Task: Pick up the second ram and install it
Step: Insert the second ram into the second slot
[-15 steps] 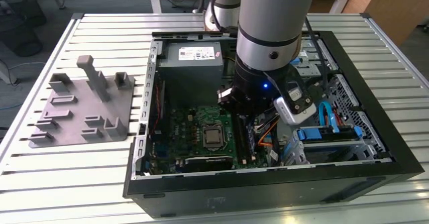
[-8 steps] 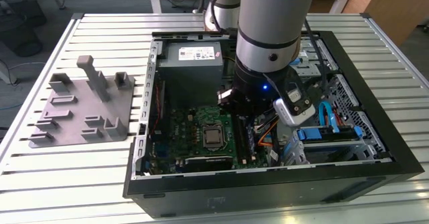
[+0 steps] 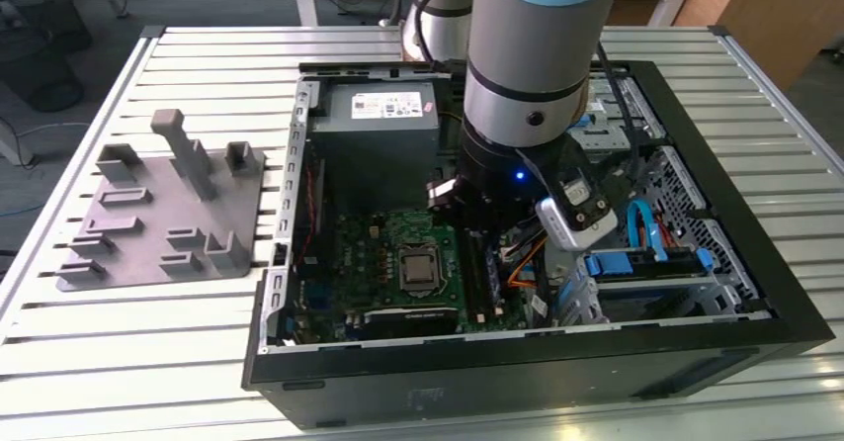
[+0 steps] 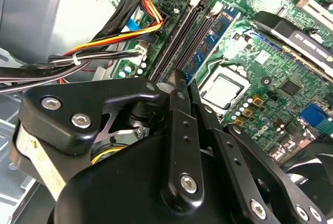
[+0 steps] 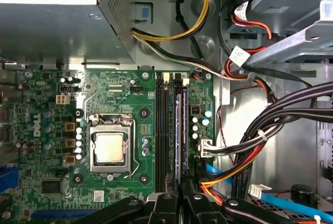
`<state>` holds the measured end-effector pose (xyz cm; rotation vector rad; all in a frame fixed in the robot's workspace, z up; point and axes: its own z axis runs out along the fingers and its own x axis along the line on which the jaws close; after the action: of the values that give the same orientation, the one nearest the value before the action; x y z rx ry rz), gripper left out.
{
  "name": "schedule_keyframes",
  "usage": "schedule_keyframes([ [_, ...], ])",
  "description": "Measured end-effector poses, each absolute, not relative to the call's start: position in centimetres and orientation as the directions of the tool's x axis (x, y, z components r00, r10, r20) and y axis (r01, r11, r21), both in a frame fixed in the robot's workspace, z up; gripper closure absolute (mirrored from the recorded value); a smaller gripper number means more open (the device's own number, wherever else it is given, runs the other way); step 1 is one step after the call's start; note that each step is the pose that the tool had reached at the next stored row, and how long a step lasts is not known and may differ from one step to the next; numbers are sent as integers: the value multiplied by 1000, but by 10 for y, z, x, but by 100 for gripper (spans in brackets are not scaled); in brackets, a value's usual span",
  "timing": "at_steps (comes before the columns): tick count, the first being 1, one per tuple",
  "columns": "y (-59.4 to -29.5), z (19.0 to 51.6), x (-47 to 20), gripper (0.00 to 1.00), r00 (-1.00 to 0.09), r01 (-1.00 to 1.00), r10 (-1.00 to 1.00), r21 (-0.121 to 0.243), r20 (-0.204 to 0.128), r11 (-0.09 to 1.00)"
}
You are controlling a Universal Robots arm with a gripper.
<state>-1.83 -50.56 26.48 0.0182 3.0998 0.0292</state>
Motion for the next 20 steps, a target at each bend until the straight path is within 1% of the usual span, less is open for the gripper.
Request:
schedule_keyframes([
  [5, -503, 259, -18, 86, -999, 11, 13, 38, -41, 999],
  [20, -500, 247, -31, 86, -999, 11, 13, 38, -41, 999],
])
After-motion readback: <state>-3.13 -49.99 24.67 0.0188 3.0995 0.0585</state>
